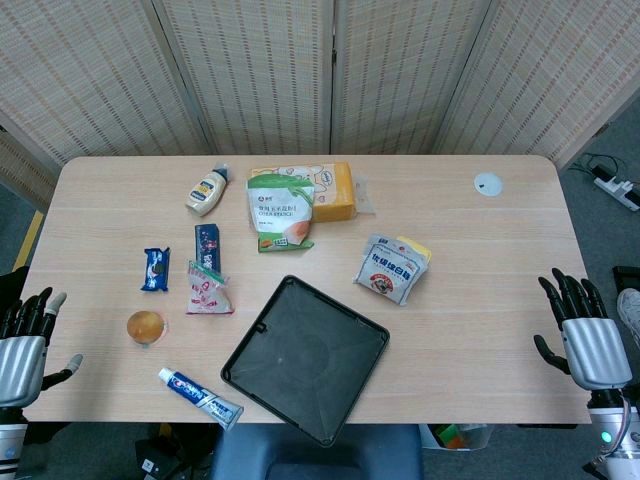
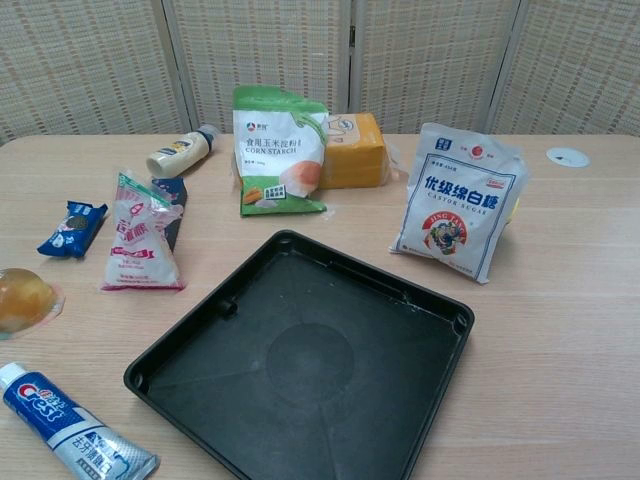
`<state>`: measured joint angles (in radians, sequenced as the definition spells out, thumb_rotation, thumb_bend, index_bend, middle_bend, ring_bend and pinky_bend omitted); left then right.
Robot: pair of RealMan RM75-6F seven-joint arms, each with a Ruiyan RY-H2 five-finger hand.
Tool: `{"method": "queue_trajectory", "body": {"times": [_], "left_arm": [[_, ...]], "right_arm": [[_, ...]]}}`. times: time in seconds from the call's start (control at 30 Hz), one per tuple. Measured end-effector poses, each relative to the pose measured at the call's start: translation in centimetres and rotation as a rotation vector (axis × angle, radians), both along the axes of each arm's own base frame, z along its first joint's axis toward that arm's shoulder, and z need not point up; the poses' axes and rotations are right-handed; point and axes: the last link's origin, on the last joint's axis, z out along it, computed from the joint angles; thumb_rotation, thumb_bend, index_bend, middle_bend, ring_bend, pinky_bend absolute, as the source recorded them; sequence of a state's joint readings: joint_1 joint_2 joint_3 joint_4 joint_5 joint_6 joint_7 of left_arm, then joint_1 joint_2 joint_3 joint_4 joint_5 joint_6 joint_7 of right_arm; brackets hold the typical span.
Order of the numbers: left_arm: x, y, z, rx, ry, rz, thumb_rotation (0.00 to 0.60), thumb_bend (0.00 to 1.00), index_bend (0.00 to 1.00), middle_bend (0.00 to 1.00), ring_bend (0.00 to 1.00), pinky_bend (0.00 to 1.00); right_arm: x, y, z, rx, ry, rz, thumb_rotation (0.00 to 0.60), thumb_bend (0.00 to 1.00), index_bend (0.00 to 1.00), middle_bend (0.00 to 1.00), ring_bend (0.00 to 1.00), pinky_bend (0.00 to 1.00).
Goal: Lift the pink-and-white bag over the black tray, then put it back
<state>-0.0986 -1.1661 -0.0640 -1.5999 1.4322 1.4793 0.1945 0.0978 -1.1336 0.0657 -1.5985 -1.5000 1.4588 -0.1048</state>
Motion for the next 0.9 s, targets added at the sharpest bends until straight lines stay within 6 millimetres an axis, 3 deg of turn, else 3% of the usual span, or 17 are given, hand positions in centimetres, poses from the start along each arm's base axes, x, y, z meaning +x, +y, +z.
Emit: {"method": "queue_trajectory", "body": {"times": [0.47, 0.9], "left_arm": [[0.2, 0.7, -0.5, -0.027, -0.081, -0.034, 0.600, 0.28, 0.00, 0.00, 0.00, 0.00], [1.0, 5.3, -2.7, -0.181, -0.191, -0.086, 0.600, 0.28, 0.00, 0.00, 0.01, 0.00]], "right_arm": [[0.3, 0.0, 0.4, -0.001, 0.010, 0.009, 0.600, 0.35, 0.00, 0.00, 0.03, 0.02], [0.9, 0.4, 1.7, -0.027, 0.024, 0.037, 0.600, 0.35, 0.00, 0.00, 0.03, 0.02]]}}
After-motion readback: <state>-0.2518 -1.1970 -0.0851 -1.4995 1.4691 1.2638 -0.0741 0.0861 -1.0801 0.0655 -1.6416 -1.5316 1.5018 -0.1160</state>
